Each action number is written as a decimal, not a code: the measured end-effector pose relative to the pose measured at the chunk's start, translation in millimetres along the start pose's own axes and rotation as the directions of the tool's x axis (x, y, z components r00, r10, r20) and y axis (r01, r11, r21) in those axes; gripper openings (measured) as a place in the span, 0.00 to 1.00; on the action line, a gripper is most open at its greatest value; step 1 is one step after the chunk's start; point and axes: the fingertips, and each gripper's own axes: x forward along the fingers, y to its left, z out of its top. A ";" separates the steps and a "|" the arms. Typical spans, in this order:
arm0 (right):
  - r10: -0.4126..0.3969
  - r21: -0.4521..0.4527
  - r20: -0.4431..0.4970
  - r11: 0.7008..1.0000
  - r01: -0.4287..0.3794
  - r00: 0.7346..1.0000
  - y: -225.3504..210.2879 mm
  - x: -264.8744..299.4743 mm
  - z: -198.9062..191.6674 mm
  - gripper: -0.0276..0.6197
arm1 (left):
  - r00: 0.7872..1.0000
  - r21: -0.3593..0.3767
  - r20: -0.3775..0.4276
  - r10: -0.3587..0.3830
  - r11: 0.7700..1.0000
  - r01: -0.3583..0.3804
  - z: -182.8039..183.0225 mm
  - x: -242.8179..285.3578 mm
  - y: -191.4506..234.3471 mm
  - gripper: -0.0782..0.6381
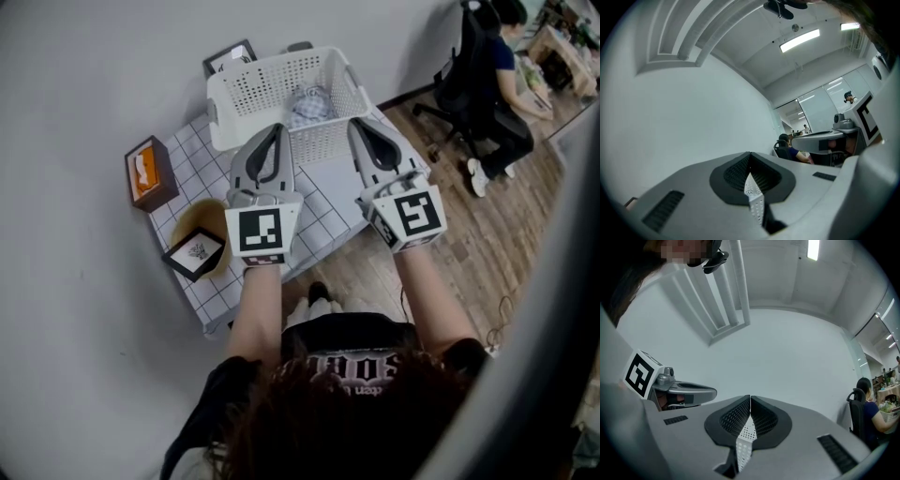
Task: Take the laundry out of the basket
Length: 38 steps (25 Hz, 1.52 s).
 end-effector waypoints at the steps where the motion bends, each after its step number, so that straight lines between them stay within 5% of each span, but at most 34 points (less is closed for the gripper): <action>1: -0.005 -0.001 0.001 1.000 0.005 1.000 -2.7 6.0 -1.4 0.09 | 1.000 -0.002 0.003 -0.005 1.000 0.005 -0.1 5.2 4.1 0.11; 18: -0.084 -0.002 -0.006 0.996 0.084 0.996 -49.5 61.3 -19.1 0.09 | 0.996 -0.010 0.010 -0.084 0.996 0.085 -10.4 83.6 31.4 0.11; 31: -0.057 0.023 0.006 0.998 0.057 0.998 -107.6 100.7 -33.0 0.09 | 0.999 0.043 -0.014 -0.049 0.998 0.050 -21.1 156.7 43.4 0.11; 38: -0.034 0.016 0.034 0.999 0.034 0.999 -129.2 122.4 -33.8 0.09 | 0.991 -0.060 -0.056 -0.121 0.991 0.118 -41.3 190.4 45.4 0.12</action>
